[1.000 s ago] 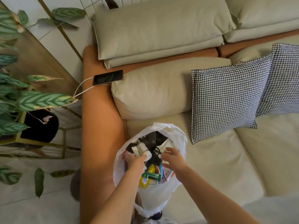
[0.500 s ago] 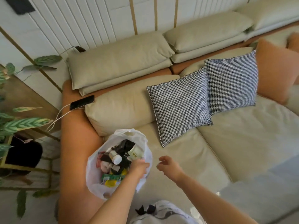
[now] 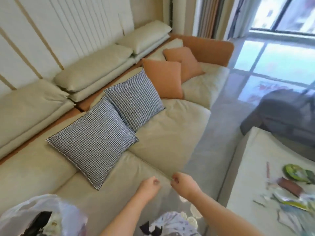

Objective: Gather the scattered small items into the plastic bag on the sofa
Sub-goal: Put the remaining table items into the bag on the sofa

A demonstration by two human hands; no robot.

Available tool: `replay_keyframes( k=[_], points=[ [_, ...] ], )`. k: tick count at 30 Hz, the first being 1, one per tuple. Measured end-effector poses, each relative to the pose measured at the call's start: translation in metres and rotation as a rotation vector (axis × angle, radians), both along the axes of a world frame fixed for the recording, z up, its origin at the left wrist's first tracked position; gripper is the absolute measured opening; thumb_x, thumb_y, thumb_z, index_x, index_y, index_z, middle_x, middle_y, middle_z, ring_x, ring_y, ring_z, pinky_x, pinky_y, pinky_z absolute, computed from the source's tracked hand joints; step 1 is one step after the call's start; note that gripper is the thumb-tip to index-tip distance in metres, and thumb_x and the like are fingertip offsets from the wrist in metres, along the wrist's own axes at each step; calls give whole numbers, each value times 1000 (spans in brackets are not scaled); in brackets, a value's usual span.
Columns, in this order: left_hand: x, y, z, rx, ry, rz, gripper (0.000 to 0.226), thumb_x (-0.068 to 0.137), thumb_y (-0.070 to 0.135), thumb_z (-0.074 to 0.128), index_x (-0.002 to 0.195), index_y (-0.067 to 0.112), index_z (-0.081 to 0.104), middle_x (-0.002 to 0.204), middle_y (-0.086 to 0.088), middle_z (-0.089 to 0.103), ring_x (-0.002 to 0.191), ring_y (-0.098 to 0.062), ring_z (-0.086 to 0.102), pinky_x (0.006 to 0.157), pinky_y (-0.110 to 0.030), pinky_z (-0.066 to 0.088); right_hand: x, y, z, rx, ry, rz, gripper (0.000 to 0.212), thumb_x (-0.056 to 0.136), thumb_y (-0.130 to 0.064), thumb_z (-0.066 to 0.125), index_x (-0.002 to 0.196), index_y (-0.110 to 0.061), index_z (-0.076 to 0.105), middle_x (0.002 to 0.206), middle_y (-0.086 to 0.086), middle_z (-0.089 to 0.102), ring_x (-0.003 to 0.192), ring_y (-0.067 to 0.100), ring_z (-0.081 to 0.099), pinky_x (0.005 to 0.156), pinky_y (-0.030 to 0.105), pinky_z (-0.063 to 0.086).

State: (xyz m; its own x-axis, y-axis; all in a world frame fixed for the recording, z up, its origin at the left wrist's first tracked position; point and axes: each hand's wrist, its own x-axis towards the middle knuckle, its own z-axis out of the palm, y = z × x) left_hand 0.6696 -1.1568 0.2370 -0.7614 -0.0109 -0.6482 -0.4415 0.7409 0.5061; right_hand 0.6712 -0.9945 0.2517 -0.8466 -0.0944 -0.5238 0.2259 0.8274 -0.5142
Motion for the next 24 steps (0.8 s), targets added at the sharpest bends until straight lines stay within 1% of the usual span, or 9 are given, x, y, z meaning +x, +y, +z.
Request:
replay_keyframes(
  k=[2, 3, 6, 10, 12, 14, 17, 22, 24],
  points=[
    [-13, 40, 2, 2, 7, -114, 32, 89, 29, 58, 119, 18, 62, 118, -3, 67, 108, -18, 62, 86, -22, 46, 2, 40, 0, 30, 24, -90, 26, 87, -29, 46, 101, -16, 62, 104, 6, 67, 103, 26, 60, 81, 28, 46],
    [-18, 58, 3, 5, 15, -163, 32, 88, 29, 59, 118, 18, 63, 116, -4, 68, 107, -18, 63, 86, -23, 47, 4, 58, 0, 41, 32, -134, 26, 86, -30, 45, 101, -16, 62, 103, 6, 67, 102, 26, 61, 81, 28, 46],
    [-32, 109, 9, 23, 47, -314, 31, 89, 28, 60, 116, 13, 63, 114, -7, 68, 104, -21, 64, 84, -24, 47, 12, 105, 0, 74, 41, -275, 30, 86, -33, 45, 107, -20, 62, 108, 2, 67, 105, 25, 61, 85, 29, 47],
    [-47, 165, 11, 29, 64, -519, 33, 91, 28, 58, 119, 12, 61, 117, -6, 66, 108, -18, 60, 83, -20, 42, 24, 151, -5, 115, 27, -466, 32, 86, -35, 45, 113, -27, 60, 116, -2, 65, 109, 23, 59, 87, 29, 45],
    [-54, 189, 9, 18, 56, -617, 34, 91, 29, 57, 120, 13, 60, 119, -5, 65, 110, -18, 59, 86, -20, 42, 32, 170, -9, 142, 4, -537, 32, 87, -33, 44, 115, -25, 59, 117, -1, 64, 109, 23, 58, 86, 28, 43],
    [-62, 211, 7, -6, 53, -715, 33, 91, 30, 55, 120, 13, 60, 120, -5, 64, 111, -18, 59, 89, -22, 42, 41, 188, -13, 154, -21, -620, 29, 88, -32, 45, 111, -22, 59, 114, 2, 65, 107, 23, 59, 84, 28, 44],
    [-73, 239, 1, -40, 52, -900, 33, 92, 31, 52, 120, 15, 60, 121, -3, 64, 112, -19, 58, 93, -26, 45, 54, 207, -15, 191, -53, -742, 30, 89, -31, 45, 113, -19, 60, 113, 1, 65, 106, 23, 59, 87, 32, 46],
    [-88, 295, -10, -96, 63, -1173, 31, 90, 35, 50, 116, 22, 61, 115, 2, 66, 105, -17, 62, 87, -26, 49, 75, 233, -20, 248, -95, -936, 36, 92, -32, 44, 124, -22, 56, 123, 0, 62, 114, 22, 56, 94, 32, 41],
    [-89, 319, -13, -112, 87, -1265, 31, 90, 33, 48, 115, 22, 62, 116, 1, 66, 107, -18, 61, 88, -26, 48, 86, 243, -25, 267, -116, -1012, 36, 92, -32, 44, 125, -22, 55, 123, 0, 62, 114, 22, 57, 94, 32, 41]
  ],
)
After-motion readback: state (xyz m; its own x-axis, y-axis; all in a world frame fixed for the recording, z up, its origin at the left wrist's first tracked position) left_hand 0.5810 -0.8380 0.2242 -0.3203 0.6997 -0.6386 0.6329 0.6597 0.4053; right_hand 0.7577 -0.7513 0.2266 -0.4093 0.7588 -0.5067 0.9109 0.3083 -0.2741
